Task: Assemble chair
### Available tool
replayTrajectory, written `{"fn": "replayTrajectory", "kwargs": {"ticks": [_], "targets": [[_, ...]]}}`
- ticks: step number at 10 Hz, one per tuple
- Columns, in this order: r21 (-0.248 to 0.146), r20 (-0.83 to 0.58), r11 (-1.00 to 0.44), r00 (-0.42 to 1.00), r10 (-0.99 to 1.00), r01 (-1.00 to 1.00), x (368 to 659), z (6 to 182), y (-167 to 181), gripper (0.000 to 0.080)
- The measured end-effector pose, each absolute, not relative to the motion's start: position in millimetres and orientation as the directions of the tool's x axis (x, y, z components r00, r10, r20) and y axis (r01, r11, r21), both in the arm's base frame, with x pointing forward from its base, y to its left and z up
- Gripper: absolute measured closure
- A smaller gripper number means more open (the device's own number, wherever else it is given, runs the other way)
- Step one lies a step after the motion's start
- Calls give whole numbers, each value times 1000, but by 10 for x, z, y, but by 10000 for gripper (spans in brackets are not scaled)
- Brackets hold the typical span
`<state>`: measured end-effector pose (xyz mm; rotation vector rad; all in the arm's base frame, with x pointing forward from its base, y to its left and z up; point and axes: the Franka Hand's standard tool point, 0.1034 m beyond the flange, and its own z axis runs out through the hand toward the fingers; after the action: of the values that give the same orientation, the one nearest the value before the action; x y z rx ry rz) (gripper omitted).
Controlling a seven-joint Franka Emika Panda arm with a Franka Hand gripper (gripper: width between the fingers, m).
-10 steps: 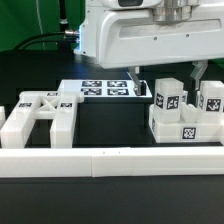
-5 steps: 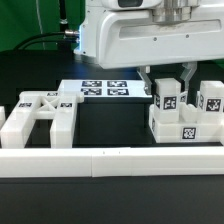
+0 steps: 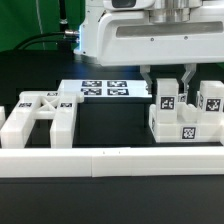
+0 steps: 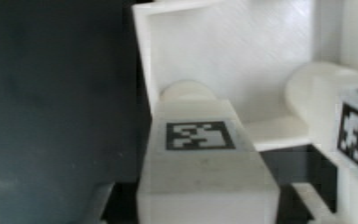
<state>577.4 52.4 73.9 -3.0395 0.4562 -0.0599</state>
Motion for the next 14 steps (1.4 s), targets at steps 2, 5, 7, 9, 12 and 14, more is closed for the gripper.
{"fn": "replayTrajectory", "kwargs": {"ticks": [2, 5, 7, 9, 12, 14], "targets": [[-85, -15, -787, 791, -612, -610, 5764, 735, 497, 514], [-64, -67, -516, 520, -852, -854, 5758, 730, 492, 512], [-47, -80, -382, 385, -919, -923, 5758, 728, 507, 512], [-51, -77, -422, 425, -902, -905, 5757, 727, 502, 507], [-62, -65, -590, 593, -803, -805, 5743, 724, 522, 175], [-73, -50, -730, 734, -678, -680, 5745, 731, 548, 154]]}}
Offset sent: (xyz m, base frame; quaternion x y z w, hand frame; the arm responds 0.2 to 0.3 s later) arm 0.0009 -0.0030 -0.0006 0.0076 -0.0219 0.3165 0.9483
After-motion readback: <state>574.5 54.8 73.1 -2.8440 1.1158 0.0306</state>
